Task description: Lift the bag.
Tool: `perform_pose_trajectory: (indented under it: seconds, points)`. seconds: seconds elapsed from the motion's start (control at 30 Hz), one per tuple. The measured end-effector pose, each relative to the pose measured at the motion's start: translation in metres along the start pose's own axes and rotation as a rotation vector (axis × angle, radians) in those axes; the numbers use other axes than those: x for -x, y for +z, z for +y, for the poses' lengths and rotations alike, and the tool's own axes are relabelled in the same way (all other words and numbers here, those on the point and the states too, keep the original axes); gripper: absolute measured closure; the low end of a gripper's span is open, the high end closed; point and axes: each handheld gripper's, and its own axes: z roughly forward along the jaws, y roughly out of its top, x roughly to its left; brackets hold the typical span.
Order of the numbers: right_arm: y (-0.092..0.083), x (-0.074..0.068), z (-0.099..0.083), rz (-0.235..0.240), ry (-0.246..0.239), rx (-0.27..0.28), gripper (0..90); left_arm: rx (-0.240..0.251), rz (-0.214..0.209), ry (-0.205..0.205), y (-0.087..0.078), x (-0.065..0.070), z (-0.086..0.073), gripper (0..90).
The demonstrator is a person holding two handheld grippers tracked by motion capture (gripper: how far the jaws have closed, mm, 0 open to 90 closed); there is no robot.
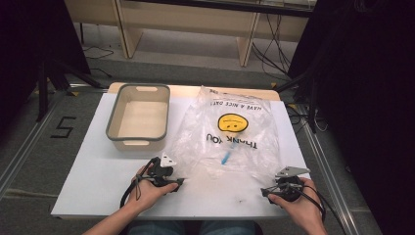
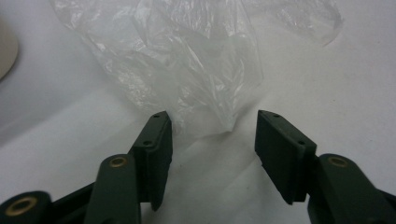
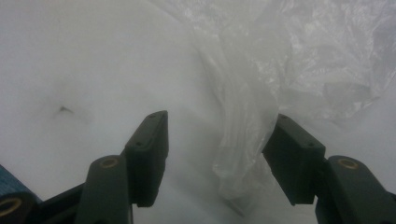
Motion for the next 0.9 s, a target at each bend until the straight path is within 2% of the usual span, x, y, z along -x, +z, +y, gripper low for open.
perform_pose_trajectory:
  seconds: [0.07,0.3,0.5,0.73,0.9]
  points:
    - [0.002,0.001,-0.001,0.001,-0.002,-0.020,44.2,-0.002,0.004,0.010,0.000,0.000,0.000,49.5]
    - [0.006,0.008,-0.005,-0.006,0.017,-0.039,51.1,-0.012,0.023,0.047,0.001,0.001,0.001,56.7]
    - [0.008,0.011,-0.004,-0.005,0.031,-0.026,60.9,-0.021,0.020,0.051,0.001,0.003,0.003,65.6]
    - [0.007,0.019,-0.006,-0.004,0.091,-0.015,76.3,-0.027,0.018,0.035,0.002,0.005,0.005,76.9]
    - [0.008,0.021,-0.006,-0.004,0.106,-0.016,83.3,-0.027,0.007,0.038,0.004,0.005,0.006,86.1]
